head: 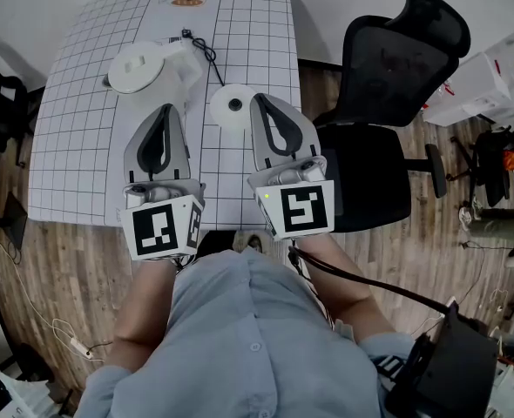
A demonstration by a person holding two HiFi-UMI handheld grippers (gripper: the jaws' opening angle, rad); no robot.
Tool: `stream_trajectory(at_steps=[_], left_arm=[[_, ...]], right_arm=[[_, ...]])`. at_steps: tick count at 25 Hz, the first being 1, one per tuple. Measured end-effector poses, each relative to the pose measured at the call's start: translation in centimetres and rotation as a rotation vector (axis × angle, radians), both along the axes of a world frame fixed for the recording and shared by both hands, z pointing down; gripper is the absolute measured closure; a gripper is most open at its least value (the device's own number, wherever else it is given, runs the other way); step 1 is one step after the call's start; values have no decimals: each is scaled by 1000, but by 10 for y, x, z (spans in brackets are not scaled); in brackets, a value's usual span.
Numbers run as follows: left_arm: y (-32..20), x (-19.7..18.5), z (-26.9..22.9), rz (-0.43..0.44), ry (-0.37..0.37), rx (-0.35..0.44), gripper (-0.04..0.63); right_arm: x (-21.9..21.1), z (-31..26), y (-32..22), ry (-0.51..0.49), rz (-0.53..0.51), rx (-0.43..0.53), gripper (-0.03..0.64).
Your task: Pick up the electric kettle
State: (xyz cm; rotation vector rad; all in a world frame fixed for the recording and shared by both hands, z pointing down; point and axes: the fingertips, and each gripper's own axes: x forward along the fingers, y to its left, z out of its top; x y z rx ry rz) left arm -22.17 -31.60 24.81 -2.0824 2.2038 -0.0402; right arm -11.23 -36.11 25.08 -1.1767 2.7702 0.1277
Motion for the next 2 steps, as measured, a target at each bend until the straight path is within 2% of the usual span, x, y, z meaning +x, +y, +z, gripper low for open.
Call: stream_trajectory(at_steps=[2], left_arm=[[0, 1, -1, 3, -1, 4, 595]], right_arm=[[1, 1, 0, 0, 2, 1, 617]])
